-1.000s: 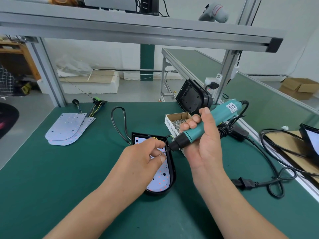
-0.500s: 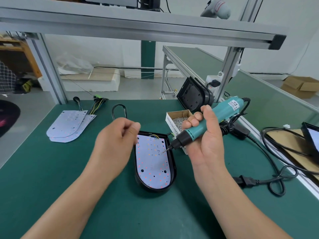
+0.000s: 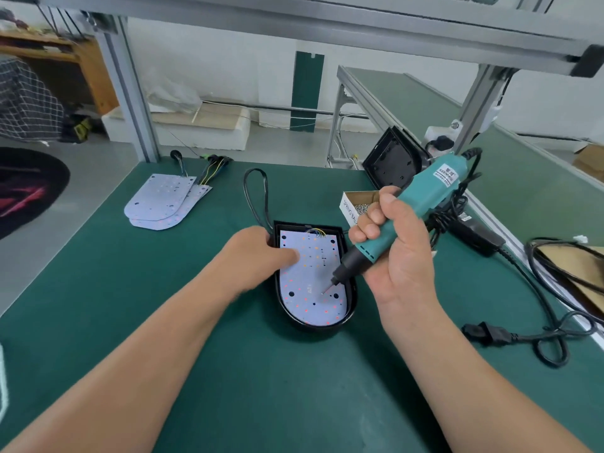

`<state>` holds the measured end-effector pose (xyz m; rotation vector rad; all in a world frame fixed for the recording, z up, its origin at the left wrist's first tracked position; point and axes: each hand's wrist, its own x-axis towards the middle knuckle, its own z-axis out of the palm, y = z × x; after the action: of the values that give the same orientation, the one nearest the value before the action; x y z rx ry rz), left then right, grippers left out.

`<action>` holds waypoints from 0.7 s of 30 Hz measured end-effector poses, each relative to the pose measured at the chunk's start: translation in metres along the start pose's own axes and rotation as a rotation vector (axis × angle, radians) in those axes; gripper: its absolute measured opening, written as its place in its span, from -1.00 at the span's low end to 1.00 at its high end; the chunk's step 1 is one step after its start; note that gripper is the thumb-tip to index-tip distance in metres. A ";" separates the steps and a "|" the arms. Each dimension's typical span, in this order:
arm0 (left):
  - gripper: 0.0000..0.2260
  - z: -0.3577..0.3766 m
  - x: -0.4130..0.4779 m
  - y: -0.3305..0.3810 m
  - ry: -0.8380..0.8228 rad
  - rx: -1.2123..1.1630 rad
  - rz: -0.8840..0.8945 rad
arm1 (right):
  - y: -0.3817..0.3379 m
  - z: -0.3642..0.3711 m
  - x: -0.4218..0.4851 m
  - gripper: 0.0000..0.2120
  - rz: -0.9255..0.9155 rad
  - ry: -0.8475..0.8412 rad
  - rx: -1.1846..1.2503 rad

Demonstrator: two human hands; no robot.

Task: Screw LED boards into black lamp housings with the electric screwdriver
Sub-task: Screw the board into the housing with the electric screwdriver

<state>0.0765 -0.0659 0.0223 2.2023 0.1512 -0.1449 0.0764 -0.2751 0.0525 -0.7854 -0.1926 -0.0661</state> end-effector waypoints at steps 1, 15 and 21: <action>-0.61 0.000 0.001 -0.001 -0.005 -0.022 -0.008 | 0.001 0.000 0.000 -0.89 0.004 -0.010 -0.004; -0.68 0.003 -0.001 0.003 -0.021 -0.088 -0.020 | 0.011 0.006 -0.006 -0.92 0.008 -0.087 -0.107; -0.62 0.005 0.002 0.000 -0.003 -0.096 -0.007 | 0.011 0.007 -0.009 -0.92 -0.009 -0.095 -0.133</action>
<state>0.0780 -0.0700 0.0193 2.1057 0.1607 -0.1414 0.0682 -0.2625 0.0479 -0.9212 -0.2844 -0.0507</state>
